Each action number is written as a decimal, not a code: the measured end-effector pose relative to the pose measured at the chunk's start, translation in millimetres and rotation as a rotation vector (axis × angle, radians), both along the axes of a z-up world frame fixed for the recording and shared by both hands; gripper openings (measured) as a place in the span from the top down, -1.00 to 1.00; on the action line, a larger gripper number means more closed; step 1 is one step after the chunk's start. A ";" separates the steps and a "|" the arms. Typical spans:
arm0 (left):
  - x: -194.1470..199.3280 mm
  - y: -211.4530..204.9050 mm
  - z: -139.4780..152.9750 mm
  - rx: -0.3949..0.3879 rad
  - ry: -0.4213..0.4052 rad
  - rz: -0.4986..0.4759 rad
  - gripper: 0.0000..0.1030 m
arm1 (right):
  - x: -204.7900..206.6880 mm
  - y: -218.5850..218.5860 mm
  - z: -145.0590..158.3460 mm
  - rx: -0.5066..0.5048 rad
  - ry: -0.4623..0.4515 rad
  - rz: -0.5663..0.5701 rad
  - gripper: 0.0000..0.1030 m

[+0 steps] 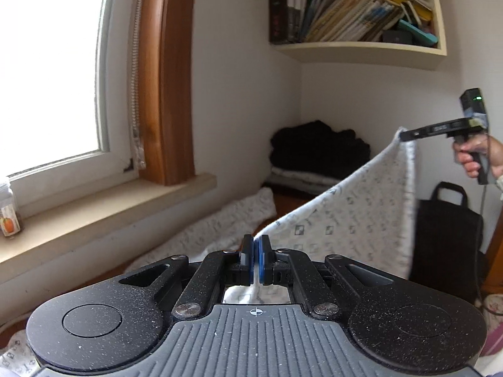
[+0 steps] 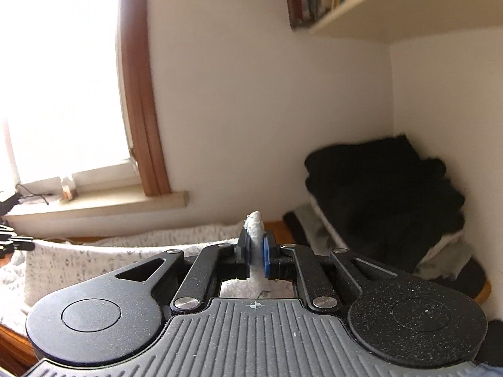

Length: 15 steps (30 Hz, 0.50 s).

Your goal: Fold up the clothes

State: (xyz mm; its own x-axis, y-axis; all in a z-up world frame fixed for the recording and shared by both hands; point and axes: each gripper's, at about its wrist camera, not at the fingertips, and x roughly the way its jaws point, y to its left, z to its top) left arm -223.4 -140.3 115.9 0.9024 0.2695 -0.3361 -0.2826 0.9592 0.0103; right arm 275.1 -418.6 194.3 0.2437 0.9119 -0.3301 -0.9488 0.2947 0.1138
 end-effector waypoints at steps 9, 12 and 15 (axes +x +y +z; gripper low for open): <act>49.3 59.3 -80.0 -0.097 0.227 0.135 0.94 | 37.6 86.3 -84.9 -0.193 0.081 -0.056 0.22; 52.5 66.5 -92.9 -0.127 0.243 0.147 0.94 | 42.0 95.0 -121.8 -0.253 0.132 -0.054 0.22; 56.1 66.9 -98.2 -0.131 0.262 0.153 0.94 | 36.5 87.0 -147.5 -0.280 0.159 -0.054 0.22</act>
